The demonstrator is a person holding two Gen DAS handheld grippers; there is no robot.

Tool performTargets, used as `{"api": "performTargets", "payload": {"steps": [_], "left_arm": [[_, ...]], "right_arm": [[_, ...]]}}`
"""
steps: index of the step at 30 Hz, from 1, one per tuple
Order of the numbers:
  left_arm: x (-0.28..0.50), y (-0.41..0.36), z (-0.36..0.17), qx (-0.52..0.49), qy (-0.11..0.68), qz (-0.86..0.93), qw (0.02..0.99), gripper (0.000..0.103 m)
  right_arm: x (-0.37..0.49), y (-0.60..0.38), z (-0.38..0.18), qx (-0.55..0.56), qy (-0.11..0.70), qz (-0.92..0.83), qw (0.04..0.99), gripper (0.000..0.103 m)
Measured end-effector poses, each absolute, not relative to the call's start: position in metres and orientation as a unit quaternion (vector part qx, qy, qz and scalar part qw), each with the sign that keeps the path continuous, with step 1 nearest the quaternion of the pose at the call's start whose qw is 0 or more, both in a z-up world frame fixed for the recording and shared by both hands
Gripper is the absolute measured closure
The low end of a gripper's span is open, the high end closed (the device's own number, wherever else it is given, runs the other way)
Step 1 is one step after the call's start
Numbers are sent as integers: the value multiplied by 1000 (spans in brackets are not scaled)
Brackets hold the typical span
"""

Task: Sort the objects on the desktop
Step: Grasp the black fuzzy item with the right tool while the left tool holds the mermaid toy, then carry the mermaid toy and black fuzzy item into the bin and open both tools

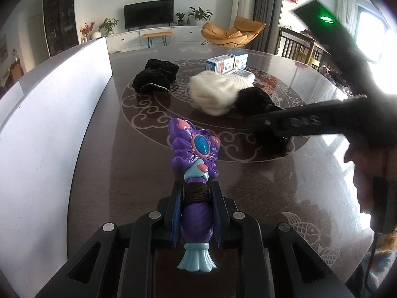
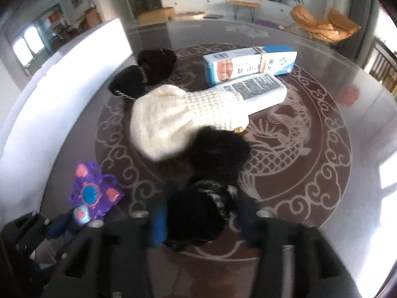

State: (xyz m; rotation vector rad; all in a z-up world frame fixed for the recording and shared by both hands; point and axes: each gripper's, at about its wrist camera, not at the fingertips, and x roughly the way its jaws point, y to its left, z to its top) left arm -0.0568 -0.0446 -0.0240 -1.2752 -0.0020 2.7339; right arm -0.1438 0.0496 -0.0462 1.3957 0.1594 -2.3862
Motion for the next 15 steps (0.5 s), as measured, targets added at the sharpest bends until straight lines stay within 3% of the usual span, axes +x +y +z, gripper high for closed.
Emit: {"api": "performTargets", "payload": {"steps": [15], "left_arm": [[-18, -40, 10, -371, -49, 921, 112, 82]], "right_arm": [[-61, 150, -23, 445, -45, -871, 204, 63]]}}
